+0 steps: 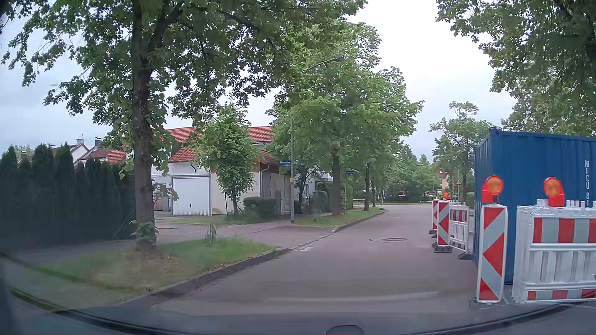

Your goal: Follow the waypoints while adhering to traffic rules and regulations

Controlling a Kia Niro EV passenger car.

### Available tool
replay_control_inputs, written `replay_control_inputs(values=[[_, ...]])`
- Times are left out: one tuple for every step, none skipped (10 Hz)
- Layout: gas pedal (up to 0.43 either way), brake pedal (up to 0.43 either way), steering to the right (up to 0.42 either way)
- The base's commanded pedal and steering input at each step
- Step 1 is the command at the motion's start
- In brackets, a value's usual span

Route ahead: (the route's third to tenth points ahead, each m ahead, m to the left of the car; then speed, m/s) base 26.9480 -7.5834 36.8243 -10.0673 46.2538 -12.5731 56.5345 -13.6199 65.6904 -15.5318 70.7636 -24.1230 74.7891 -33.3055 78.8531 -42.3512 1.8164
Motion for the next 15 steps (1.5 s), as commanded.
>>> replay_control_inputs(values=[[0.067,0.000,-0.287],[0.067,0.000,-0.259],[0.067,0.000,-0.221],[0.059,0.000,-0.188],[0.020,0.000,-0.141],[0.000,0.000,-0.095],[0.000,0.000,-0.063],[0.000,0.000,-0.017],[0.000,0.000,0.024],[0.000,0.000,0.074],[0.000,0.000,0.115],[0.008,0.000,0.141],[0.008,0.000,0.174],[0.008,0.000,0.204],[0.008,0.000,0.220]])
